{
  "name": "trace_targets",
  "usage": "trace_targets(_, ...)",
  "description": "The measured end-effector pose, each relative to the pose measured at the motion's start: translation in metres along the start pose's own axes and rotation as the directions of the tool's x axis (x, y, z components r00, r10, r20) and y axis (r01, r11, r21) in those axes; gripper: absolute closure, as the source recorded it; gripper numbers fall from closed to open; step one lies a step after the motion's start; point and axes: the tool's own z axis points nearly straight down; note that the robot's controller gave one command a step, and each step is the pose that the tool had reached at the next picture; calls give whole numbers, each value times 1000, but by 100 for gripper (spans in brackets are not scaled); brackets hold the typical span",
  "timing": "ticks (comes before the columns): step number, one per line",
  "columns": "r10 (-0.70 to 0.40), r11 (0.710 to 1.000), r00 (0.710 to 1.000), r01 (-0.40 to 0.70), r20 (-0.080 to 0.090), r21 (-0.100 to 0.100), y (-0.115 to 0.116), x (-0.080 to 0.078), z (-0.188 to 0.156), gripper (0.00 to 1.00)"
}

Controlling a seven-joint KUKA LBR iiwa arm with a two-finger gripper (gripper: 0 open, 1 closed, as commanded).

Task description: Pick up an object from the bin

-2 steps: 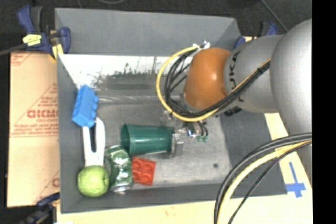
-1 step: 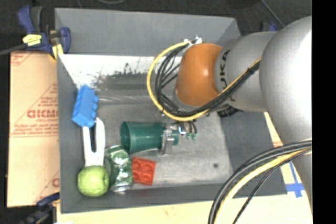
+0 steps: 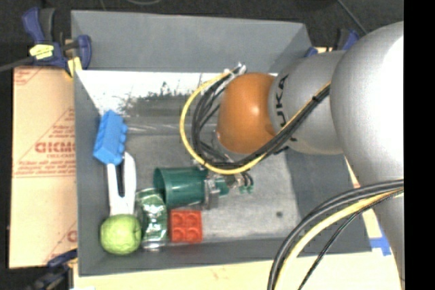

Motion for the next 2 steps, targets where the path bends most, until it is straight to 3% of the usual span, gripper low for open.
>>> trace_targets(1,0,1000,1000,0,0,0,0,0,0,100)
trace_targets(2,-56,998,998,56,0,1,2,-4,-128,100)
